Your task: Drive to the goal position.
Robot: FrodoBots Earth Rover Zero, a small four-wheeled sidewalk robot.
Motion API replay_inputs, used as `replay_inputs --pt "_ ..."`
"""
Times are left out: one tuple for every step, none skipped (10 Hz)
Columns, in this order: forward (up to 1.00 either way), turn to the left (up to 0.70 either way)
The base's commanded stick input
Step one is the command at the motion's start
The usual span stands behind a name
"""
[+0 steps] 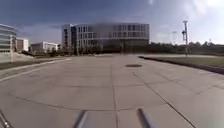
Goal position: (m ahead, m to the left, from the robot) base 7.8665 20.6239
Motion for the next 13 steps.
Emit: replay_inputs --pt "0.70 0.00" --pt "0.70 0.00" --pt "0.70 0.00" --pt "0.70 0.00" --pt "0.70 0.00" --pt "0.70 0.01" --pt "0.70 0.07" --pt "0.70 0.06" --pt "0.70 0.00" --pt "0.70 0.00" --pt "0.70 -0.04" --pt "0.70 -0.14" --pt "0.70 -0.14"
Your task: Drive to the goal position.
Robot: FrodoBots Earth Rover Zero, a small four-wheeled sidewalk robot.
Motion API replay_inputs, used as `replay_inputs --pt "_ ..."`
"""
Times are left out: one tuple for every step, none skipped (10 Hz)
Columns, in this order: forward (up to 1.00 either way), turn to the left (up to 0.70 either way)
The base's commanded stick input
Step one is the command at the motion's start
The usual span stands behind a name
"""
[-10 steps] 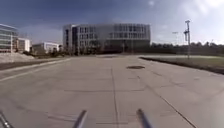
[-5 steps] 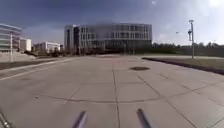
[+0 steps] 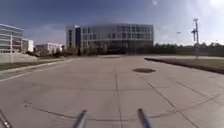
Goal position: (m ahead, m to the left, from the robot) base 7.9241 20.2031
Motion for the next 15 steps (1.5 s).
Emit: replay_inputs --pt "0.70 -0.14" --pt "0.70 -0.14" --pt "0.70 -0.14" --pt "0.70 -0.14" --pt "0.70 -0.14" --pt "0.70 -0.14" --pt "0.70 -0.14" --pt "0.70 -0.14" --pt "0.70 -0.14" --pt "0.70 -0.14" --pt "0.70 -0.12" --pt "0.70 -0.01" --pt "0.70 0.00" --pt "0.70 0.00" --pt "0.70 0.00"
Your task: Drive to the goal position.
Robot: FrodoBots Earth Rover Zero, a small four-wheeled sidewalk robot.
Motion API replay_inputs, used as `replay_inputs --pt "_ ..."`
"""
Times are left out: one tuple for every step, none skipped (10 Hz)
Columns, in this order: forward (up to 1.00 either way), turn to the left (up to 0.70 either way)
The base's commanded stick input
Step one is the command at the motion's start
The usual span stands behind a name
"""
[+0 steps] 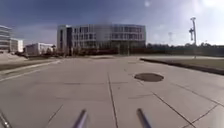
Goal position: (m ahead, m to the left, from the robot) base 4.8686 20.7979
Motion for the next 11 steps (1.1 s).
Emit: replay_inputs --pt "0.70 0.00" --pt "0.70 0.00" --pt "0.70 0.00" --pt "0.70 0.00" --pt "0.70 0.00" --pt "0.70 0.00" --pt "0.70 0.00" --pt "0.70 0.00" --pt "0.70 0.00" --pt "0.70 0.00" --pt "0.70 0.00"
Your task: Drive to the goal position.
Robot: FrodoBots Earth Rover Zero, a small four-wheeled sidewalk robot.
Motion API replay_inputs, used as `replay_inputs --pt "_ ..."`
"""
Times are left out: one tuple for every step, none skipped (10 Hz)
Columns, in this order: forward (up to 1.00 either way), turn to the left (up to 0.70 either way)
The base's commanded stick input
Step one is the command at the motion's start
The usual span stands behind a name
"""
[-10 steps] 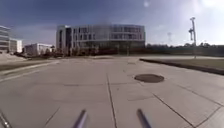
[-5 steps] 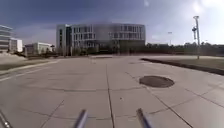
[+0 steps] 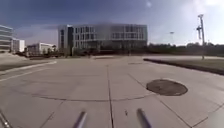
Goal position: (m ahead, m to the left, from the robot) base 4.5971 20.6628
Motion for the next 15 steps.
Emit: replay_inputs --pt "0.70 0.00" --pt "0.70 0.00" --pt "0.70 0.00" --pt "0.70 0.00" --pt "0.70 0.00" --pt "0.70 0.00" --pt "0.70 0.00" --pt "0.70 0.00" --pt "0.70 0.00" --pt "0.70 0.00" --pt "0.70 0.00" --pt "0.70 0.00" --pt "0.70 0.00" --pt "0.70 0.00" --pt "0.70 0.00"
